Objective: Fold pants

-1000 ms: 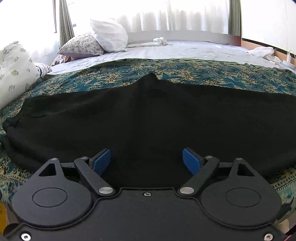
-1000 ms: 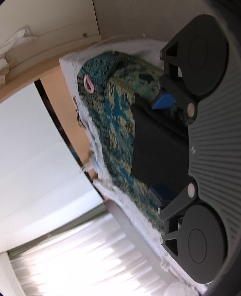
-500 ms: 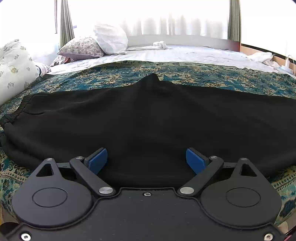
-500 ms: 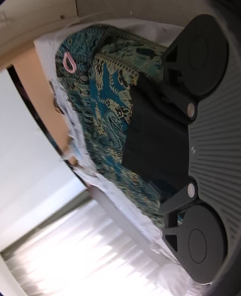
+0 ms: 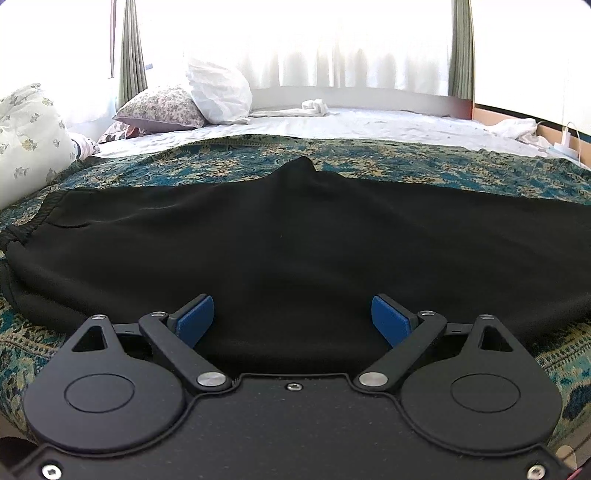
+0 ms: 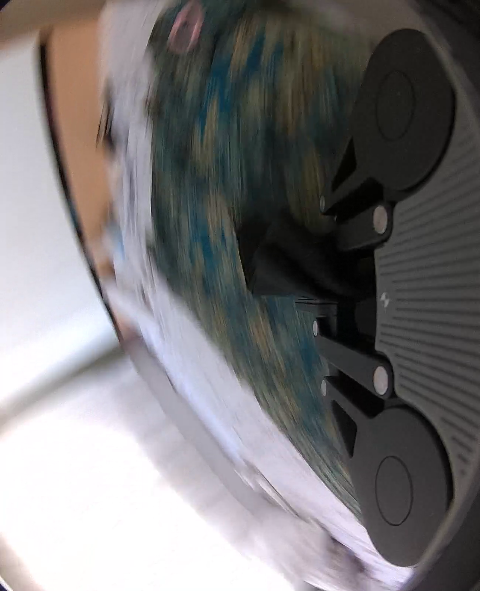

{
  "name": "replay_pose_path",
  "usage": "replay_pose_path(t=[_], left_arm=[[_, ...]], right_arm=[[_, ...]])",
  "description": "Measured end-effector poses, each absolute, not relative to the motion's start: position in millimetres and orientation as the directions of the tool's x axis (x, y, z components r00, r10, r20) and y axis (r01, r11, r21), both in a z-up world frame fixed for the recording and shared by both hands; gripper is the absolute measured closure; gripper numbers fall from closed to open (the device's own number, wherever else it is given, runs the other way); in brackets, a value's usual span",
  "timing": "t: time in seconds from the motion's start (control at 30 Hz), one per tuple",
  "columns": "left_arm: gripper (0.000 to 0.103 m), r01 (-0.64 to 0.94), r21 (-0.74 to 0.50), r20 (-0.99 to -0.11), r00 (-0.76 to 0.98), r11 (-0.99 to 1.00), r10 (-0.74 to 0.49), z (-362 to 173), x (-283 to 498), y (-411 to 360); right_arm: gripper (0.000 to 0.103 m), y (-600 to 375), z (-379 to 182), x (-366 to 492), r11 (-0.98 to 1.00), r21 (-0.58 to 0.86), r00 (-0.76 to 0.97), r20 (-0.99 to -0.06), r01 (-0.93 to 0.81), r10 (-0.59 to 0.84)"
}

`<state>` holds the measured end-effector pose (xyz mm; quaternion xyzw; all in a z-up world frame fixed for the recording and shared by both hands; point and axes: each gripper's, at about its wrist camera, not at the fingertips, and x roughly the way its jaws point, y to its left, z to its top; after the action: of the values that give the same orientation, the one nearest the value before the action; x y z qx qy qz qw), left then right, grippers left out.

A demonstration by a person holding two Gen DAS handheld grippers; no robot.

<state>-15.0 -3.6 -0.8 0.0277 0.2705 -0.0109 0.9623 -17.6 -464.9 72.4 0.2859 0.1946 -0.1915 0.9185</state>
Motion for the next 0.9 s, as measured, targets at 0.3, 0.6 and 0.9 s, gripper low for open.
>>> replay_pose_path(t=[0.3, 0.6, 0.9], left_arm=[[0.012, 0.084, 0.035, -0.517, 0.854, 0.996, -0.054, 10.8, -44.4, 14.5], [0.013, 0.083, -0.049, -0.524, 0.846, 0.995, -0.096, 20.8, -60.7, 40.9], [0.032, 0.13, -0.058, -0.44, 0.887, 0.99, -0.142, 53.1, -43.8, 16.4]], right_arm=[[0.092, -182.6, 38.0, 66.6, 0.934, 0.25, 0.701, -0.617, -0.256, 0.358], [0.029, -155.8, 27.3, 23.9, 0.895, 0.197, 0.678, -0.594, -0.399, 0.433], [0.02, -218.5, 40.7, -31.1, 0.966, 0.125, 0.827, -0.501, -0.225, 0.257]])
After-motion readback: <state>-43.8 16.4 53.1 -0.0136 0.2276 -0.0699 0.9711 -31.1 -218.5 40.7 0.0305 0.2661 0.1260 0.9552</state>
